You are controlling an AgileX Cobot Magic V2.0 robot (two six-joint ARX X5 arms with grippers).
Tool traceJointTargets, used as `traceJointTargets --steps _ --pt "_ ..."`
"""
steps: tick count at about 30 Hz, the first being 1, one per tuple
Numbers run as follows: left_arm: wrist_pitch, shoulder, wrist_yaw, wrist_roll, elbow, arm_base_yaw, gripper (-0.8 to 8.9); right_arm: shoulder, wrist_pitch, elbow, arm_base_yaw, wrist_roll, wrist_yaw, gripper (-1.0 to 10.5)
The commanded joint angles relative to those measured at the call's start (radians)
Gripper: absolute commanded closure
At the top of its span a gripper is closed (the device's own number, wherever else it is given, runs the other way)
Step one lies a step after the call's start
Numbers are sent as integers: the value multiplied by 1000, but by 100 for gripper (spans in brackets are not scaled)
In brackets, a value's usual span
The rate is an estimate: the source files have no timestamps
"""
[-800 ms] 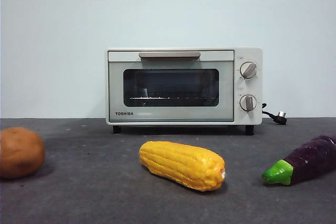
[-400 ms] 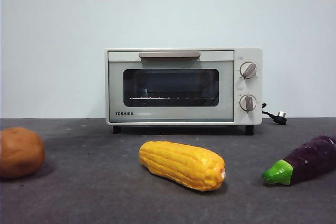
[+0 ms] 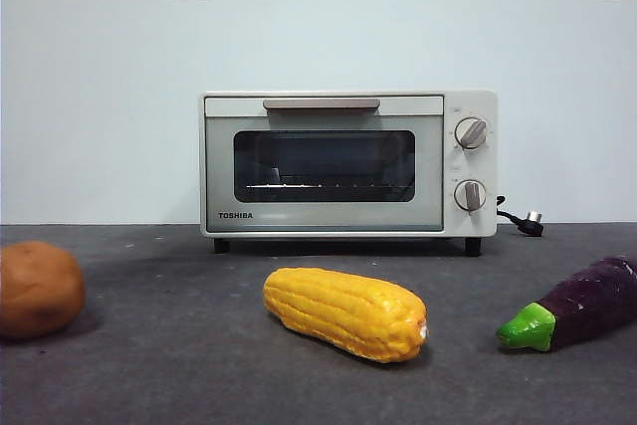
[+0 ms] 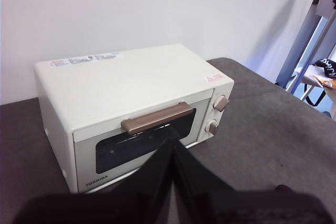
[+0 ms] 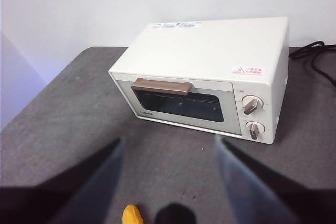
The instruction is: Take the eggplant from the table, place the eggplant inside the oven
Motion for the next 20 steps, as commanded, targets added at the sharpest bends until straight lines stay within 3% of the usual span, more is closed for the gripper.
traceJointTargets --steps 1,5,20 --pt "3 10 3 29 2 -13 819 0 3 7 2 22 -3 415" --pt "7 24 3 37 2 -27 819 3 -5 7 2 39 -7 343" --pt "70 198 3 52 49 -58 819 13 -108 7 2 35 -30 348"
